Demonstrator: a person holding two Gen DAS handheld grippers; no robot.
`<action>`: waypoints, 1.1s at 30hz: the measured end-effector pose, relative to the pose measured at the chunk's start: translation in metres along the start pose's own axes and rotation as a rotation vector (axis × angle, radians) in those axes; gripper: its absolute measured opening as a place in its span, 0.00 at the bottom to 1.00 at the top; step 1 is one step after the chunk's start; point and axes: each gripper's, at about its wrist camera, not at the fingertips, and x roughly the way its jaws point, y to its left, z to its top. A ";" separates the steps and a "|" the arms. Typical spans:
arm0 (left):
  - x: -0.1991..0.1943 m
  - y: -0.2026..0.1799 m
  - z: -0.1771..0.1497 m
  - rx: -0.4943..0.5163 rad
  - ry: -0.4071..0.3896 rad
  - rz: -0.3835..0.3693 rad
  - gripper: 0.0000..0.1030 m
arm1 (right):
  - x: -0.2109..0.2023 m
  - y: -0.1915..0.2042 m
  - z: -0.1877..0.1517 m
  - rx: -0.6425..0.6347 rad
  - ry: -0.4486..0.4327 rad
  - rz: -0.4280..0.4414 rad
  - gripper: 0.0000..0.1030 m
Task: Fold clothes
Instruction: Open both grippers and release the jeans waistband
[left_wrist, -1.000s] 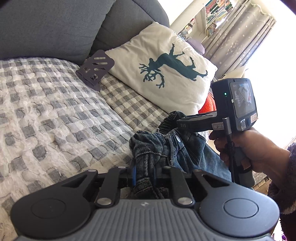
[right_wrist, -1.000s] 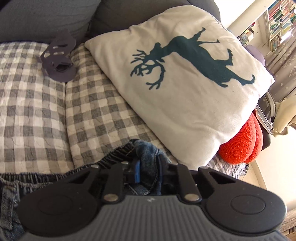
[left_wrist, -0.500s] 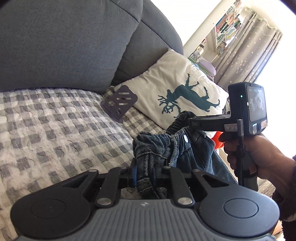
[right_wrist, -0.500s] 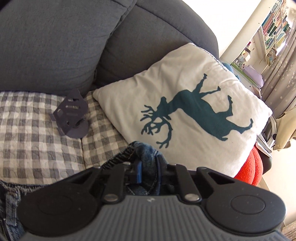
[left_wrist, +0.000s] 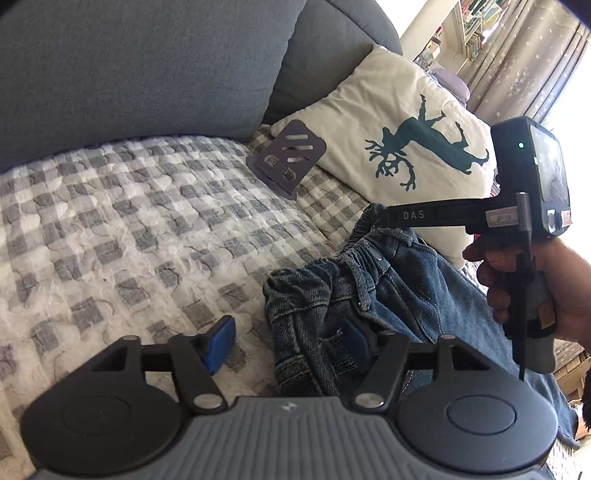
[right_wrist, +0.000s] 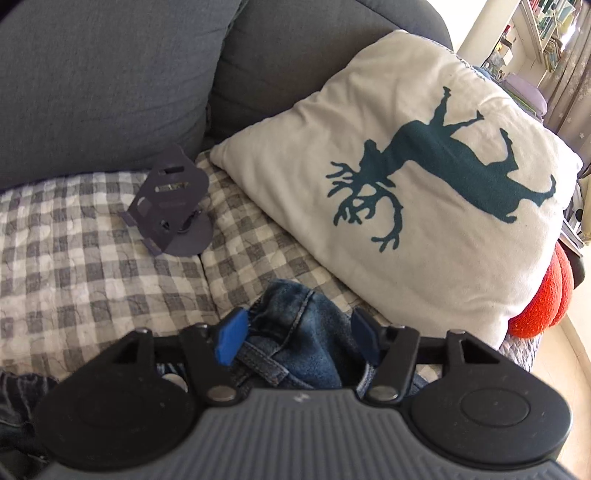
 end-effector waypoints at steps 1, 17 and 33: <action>-0.003 -0.003 0.001 0.014 0.003 0.007 0.76 | -0.010 -0.005 -0.001 0.020 -0.002 0.011 0.76; -0.055 -0.086 -0.018 0.250 0.019 0.000 0.78 | -0.138 -0.105 -0.107 0.283 0.030 -0.016 0.89; -0.053 -0.184 -0.072 0.438 0.092 -0.151 0.79 | -0.238 -0.175 -0.273 0.405 0.065 -0.148 0.95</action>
